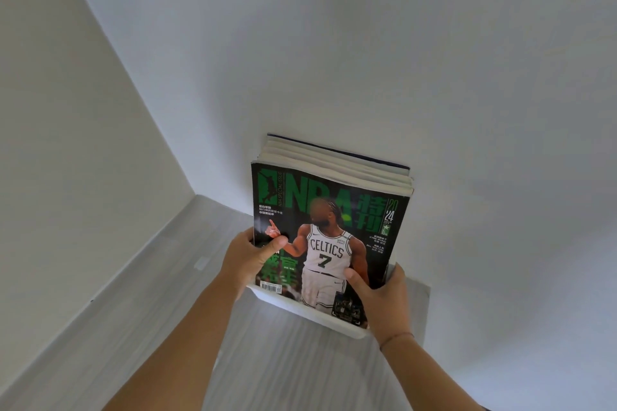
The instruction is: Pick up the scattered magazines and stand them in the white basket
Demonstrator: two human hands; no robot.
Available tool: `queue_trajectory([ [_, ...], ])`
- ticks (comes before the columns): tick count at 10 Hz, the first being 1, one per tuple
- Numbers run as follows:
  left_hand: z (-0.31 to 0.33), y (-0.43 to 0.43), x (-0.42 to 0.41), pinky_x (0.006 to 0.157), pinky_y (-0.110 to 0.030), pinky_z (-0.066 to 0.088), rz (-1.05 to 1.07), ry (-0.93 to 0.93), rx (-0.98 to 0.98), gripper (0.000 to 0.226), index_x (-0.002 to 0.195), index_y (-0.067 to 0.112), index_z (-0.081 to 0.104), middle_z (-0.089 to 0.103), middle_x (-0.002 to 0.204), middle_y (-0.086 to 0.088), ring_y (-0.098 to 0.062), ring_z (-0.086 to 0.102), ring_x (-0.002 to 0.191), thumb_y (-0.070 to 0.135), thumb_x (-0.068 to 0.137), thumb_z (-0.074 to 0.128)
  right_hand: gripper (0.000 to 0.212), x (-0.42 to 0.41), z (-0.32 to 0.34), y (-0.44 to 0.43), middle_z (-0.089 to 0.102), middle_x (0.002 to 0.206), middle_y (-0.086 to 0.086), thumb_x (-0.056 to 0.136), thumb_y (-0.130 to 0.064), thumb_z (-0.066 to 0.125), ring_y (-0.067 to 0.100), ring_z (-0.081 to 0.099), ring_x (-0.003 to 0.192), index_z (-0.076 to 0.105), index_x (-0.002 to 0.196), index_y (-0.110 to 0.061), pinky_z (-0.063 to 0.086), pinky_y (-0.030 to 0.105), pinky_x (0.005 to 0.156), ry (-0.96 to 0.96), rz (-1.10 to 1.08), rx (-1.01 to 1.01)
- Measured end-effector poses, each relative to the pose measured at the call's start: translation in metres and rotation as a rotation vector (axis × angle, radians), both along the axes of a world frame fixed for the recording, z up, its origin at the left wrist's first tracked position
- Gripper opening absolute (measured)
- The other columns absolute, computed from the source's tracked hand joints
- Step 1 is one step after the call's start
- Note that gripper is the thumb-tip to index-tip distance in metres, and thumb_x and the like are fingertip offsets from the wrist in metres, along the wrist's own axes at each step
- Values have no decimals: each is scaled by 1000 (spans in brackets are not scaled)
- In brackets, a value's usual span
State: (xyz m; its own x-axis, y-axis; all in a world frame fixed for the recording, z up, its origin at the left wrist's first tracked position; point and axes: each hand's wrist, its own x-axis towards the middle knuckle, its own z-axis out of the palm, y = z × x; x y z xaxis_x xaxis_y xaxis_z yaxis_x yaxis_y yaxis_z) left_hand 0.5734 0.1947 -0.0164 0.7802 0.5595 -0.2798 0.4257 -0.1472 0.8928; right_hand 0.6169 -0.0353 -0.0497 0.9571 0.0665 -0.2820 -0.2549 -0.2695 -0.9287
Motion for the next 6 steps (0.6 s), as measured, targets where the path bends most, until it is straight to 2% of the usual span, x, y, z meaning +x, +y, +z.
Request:
queue_trajectory([
  [1,1,-2,0,59,-20,36,-7,-10,49,50,74,28,61,69,70,13,-8,65,70,68,44,68,59,0,2,2,55,89,-20,61,-53,76,-1,56,78,38,100,-32,44,13,54,-13,-12,-25],
  [2,5,-5,-1,60,-20,37,-28,12,111,48,73,28,61,68,72,12,-8,64,70,69,48,64,60,0,3,2,55,90,-15,62,-55,75,5,58,79,38,102,-30,45,15,55,7,-6,-48],
  [3,4,-6,-2,77,-33,47,-10,41,144,57,79,30,61,70,88,2,-19,66,83,77,47,61,62,2,5,1,58,95,-9,60,-54,76,10,59,83,39,103,-29,48,17,58,17,-1,-45],
  [4,2,-9,-9,92,-46,47,-25,109,231,73,93,29,60,63,105,-5,-27,63,97,85,48,52,65,-1,9,0,58,104,-5,59,-52,78,14,59,89,38,105,-30,55,24,66,8,18,-56],
  [5,5,-8,-7,98,-52,44,-14,186,289,74,110,25,58,60,117,-6,-29,56,110,80,61,51,86,-3,16,1,51,126,7,61,-52,77,28,55,114,34,128,-19,53,48,90,4,40,-131],
  [6,-2,-22,-33,105,-54,37,90,182,280,71,131,19,46,49,136,-11,-31,44,127,64,77,56,102,-21,34,-5,33,144,12,69,-51,73,33,39,131,17,145,-13,39,51,105,-51,-8,-334],
])
